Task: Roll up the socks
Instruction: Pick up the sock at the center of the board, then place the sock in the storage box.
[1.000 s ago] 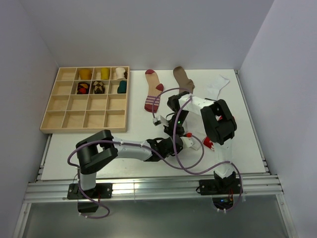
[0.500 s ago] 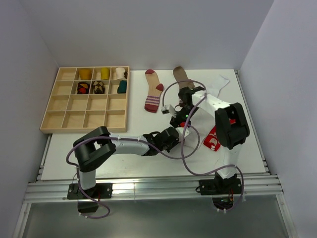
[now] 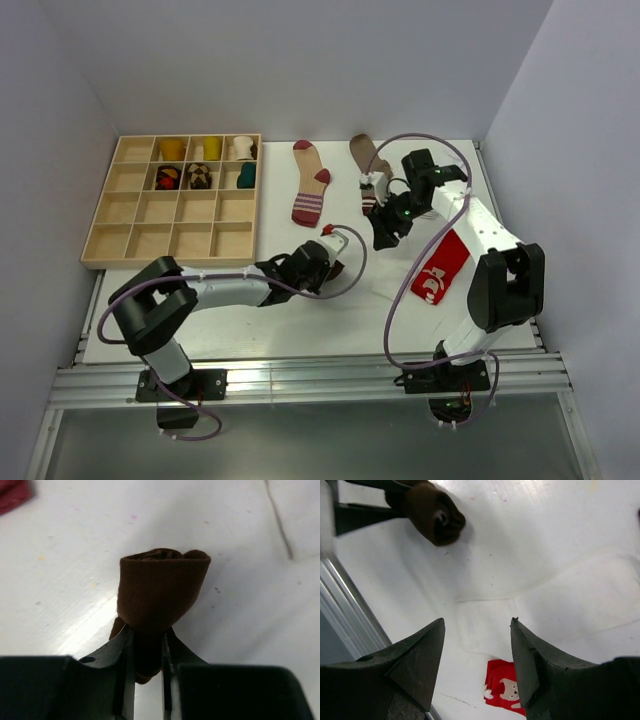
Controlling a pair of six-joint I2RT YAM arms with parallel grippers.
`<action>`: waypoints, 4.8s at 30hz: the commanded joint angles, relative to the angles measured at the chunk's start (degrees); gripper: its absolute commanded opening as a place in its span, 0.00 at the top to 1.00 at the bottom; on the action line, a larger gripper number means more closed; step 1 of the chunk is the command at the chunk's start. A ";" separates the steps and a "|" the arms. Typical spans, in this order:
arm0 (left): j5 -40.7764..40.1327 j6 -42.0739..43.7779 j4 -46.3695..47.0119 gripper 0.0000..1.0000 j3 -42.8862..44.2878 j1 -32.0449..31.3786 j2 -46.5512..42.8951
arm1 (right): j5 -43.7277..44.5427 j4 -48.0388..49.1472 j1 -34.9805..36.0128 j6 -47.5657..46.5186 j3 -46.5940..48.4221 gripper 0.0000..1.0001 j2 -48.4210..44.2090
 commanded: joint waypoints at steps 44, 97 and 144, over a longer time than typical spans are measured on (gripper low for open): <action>-30.58 -10.00 -34.63 1.00 46.10 61.42 18.33 | 0.22 5.46 -4.34 3.90 9.83 0.38 4.19; -6.68 -4.11 -51.69 1.00 57.10 61.60 34.42 | -1.01 6.16 -4.87 3.02 6.40 0.40 7.80; 11.43 -12.37 -44.13 0.44 49.19 70.22 18.79 | 5.58 9.06 -4.87 5.57 2.81 0.39 4.64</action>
